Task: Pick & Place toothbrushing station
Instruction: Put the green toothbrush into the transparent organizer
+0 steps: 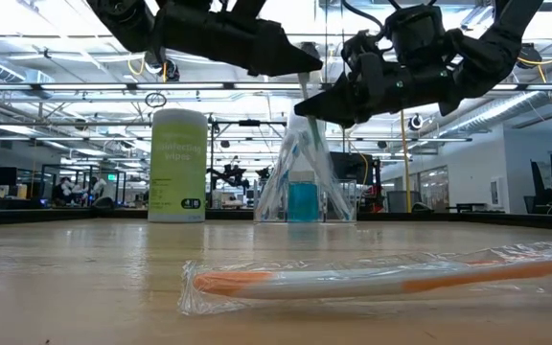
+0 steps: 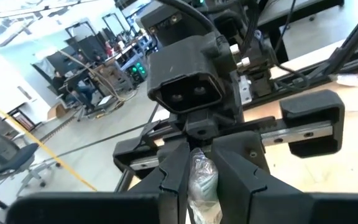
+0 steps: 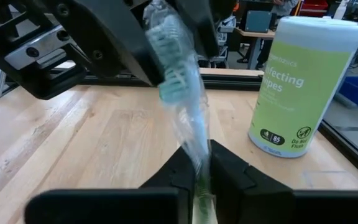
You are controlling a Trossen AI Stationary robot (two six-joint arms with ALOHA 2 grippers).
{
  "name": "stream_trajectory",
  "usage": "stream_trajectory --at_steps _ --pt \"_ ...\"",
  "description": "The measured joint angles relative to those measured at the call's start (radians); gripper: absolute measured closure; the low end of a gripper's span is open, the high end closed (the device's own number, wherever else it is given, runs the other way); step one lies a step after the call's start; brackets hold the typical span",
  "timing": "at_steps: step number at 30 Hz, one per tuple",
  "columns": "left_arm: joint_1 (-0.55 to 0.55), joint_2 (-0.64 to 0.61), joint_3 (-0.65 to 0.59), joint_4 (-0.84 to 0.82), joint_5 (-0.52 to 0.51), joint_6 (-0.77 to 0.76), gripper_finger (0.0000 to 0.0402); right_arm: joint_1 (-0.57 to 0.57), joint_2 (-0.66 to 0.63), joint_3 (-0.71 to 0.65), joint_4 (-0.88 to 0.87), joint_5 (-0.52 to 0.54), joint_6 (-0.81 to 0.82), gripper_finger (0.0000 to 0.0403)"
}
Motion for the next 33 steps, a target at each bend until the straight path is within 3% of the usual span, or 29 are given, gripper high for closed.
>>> stream_trajectory --at_steps 18,30,33 --pt "0.003 -0.001 0.0 -0.035 -0.003 0.02 0.033 0.0 0.001 0.0 -0.021 0.002 0.001 0.038" --pt "-0.002 -0.011 -0.001 -0.033 -0.01 0.073 0.021 -0.004 -0.001 0.0 -0.028 0.002 0.006 0.0383" --pt "-0.019 -0.011 -0.001 0.02 -0.094 0.085 0.0191 -0.004 -0.001 0.0 -0.033 0.002 0.006 0.0377"
